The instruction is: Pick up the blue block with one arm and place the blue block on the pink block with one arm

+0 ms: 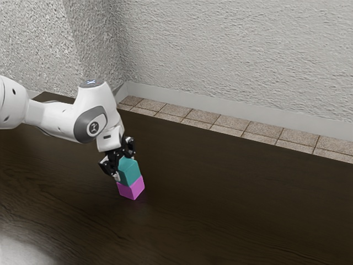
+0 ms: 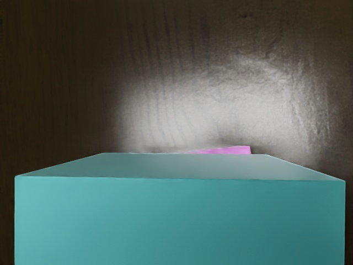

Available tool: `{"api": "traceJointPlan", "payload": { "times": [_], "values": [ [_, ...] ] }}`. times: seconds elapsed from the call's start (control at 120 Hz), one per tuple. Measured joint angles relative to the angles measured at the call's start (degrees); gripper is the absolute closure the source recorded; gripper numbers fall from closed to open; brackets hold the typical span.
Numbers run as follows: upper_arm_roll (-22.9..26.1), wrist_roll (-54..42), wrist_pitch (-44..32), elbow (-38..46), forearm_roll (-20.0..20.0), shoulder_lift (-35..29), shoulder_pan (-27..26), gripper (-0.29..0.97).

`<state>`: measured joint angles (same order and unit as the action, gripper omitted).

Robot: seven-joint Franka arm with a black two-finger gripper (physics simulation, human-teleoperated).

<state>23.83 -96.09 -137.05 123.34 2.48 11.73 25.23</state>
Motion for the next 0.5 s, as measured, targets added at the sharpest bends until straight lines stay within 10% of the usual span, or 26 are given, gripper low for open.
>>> {"api": "traceJointPlan", "payload": {
  "times": [0.5],
  "values": [
    [-0.16,2.73,0.07,0.0,-0.04,0.09,0.1,0.28]
  ]
}}
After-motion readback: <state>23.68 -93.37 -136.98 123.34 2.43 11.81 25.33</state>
